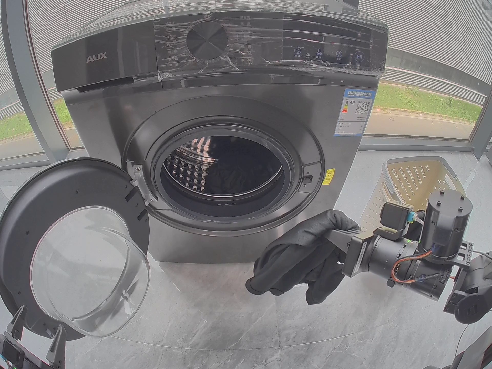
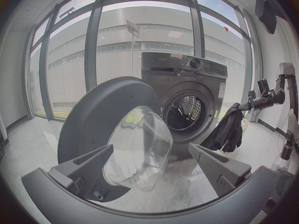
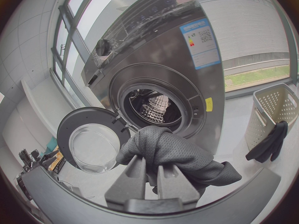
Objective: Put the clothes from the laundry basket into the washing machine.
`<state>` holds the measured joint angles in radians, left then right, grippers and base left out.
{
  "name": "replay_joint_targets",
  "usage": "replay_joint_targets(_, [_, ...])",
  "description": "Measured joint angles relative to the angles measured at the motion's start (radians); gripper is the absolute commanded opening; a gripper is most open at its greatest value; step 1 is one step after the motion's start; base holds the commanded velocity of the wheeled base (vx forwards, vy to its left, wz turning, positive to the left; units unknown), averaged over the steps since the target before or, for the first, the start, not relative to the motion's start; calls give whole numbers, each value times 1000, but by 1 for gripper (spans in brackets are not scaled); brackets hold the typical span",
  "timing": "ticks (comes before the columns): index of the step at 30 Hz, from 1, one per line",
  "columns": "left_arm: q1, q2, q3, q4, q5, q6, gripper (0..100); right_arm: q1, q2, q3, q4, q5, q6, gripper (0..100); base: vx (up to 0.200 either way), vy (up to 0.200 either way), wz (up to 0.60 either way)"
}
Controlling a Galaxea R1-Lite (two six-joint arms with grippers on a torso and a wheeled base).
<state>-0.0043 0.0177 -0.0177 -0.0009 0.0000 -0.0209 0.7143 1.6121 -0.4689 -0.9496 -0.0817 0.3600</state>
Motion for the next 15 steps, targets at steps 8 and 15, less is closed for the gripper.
replay_joint_targets(8, [0,0,0,0,0,2,100,-51,-14,44,11,3,-8,0,0,0,0])
replay_joint_targets(15, [1,0,0,0,0,1,100,-89,-27,49,2,19,-9,0,0,0,0])
